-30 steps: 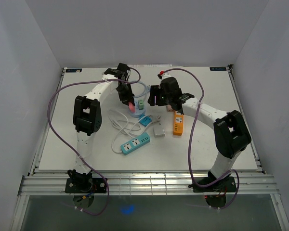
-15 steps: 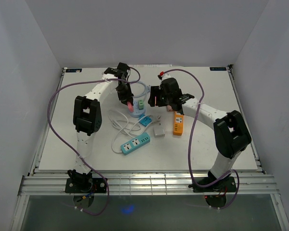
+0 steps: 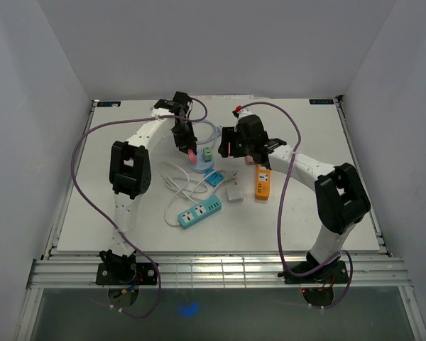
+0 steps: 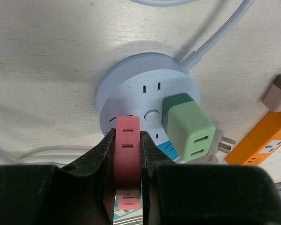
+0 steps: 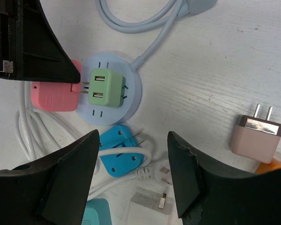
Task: Insert the plug
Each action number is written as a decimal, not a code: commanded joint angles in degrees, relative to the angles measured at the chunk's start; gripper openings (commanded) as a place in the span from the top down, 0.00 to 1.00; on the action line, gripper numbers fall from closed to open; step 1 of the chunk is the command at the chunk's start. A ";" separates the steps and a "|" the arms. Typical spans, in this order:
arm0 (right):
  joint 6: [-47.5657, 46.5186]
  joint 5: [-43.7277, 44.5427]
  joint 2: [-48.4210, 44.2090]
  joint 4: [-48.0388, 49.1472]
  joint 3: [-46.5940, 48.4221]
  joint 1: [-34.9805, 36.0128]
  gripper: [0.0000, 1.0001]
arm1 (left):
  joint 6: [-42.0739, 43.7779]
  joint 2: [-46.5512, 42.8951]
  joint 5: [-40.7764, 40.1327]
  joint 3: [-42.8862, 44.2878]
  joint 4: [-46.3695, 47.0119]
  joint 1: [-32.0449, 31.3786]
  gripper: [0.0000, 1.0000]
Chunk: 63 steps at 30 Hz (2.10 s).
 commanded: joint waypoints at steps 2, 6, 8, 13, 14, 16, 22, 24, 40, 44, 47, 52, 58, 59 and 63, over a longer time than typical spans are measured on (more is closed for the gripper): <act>-0.25 -0.62 -1.53 2.11 -0.34 -0.07 0.34 | 0.92 0.20 -1.48 1.93 -0.43 -0.01 1.00; -0.16 -0.62 -1.26 2.11 -0.16 -0.07 0.34 | 1.71 0.72 -0.77 2.02 -1.75 -0.01 1.00; -0.16 -2.27 -1.17 2.11 -0.16 -0.07 0.34 | 1.71 0.72 -1.82 2.11 -2.10 -0.01 1.00; -0.16 -2.38 -1.00 2.19 0.02 0.02 0.34 | 1.19 2.13 -3.76 3.60 -4.21 -0.01 1.00; -0.16 -2.20 -1.00 2.02 -0.07 0.02 0.34 | 1.01 2.57 -4.11 5.26 -4.91 -0.10 1.00; -0.34 -1.50 -0.56 2.10 -0.16 -0.07 0.34 | 1.01 3.45 -4.55 5.71 -6.06 -0.18 1.00; -0.25 -2.29 1.29 2.11 0.28 -0.07 0.34 | -0.13 4.15 -5.08 6.68 -7.03 -0.54 1.00; -0.08 -1.94 1.38 2.11 -0.07 -0.07 0.34 | -0.31 4.68 -5.87 7.73 -7.73 -0.62 1.00; 0.10 -1.50 1.20 3.78 -0.95 -0.07 0.34 | -3.03 8.90 -14.21 9.76 -10.72 -3.70 1.00; 0.36 -1.67 1.55 3.78 -0.95 0.02 0.34 | -3.30 8.72 -14.92 8.53 -10.46 -3.88 1.00; 0.36 -1.50 1.46 3.78 -0.95 0.02 0.34 | -3.30 8.11 -16.06 5.98 -8.71 -4.40 1.00; 0.54 -1.50 1.64 4.13 -1.22 -0.07 0.34 | -3.56 6.09 -17.03 1.76 -5.97 -5.46 1.00; 0.63 -1.50 1.90 4.21 -1.21 -0.07 0.34 | -2.95 4.42 -16.77 2.81 -5.09 -5.46 1.00; 0.63 -1.50 1.99 4.13 -1.22 -0.07 0.34 | -2.68 4.42 -16.51 3.25 -5.01 -5.46 1.00; 0.63 -1.41 1.82 4.13 -1.30 -0.07 0.34 | -1.63 4.94 -14.14 5.71 -5.53 -5.37 0.88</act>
